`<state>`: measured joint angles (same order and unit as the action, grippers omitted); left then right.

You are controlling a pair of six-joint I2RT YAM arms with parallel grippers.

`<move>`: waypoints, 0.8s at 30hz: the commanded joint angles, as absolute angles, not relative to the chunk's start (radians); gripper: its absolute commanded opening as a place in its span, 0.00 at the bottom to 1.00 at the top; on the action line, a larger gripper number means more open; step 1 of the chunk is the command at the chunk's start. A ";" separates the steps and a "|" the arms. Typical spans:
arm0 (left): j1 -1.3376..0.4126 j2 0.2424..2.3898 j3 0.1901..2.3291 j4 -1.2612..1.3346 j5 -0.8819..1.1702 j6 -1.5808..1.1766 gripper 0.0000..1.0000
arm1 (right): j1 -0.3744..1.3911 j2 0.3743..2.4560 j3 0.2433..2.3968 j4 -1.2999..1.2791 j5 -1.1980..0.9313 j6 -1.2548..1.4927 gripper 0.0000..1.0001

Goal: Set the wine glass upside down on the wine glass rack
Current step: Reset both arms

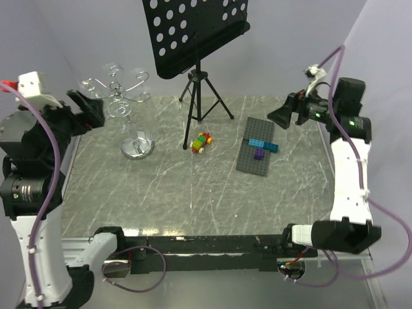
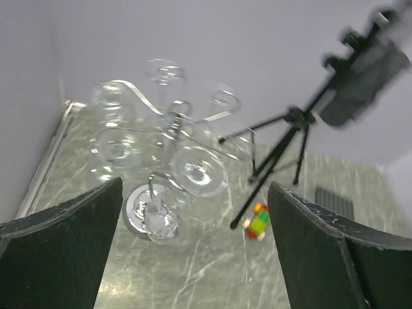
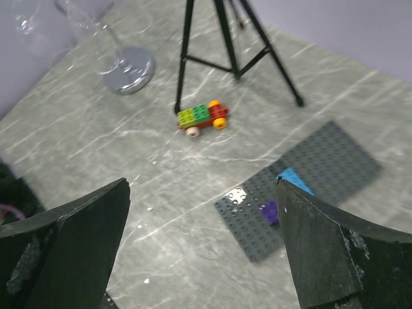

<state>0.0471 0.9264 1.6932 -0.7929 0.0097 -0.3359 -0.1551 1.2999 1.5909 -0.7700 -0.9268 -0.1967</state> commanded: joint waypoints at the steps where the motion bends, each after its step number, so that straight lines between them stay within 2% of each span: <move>1: -0.095 0.879 1.694 -0.799 -0.052 -0.166 0.97 | -0.207 1.194 1.571 -0.764 -0.887 -0.199 1.00; 3: -0.120 0.853 1.657 -0.802 0.013 -0.169 0.97 | -0.227 1.148 1.559 -0.750 -0.900 -0.181 1.00; 9: -0.124 0.776 1.546 -0.801 0.162 -0.209 0.97 | -0.236 1.054 1.509 -0.706 -0.749 -0.118 1.00; 24: -0.124 0.710 1.413 -0.779 0.207 -0.284 0.97 | -0.235 0.913 1.416 -0.723 -0.408 -0.012 1.00</move>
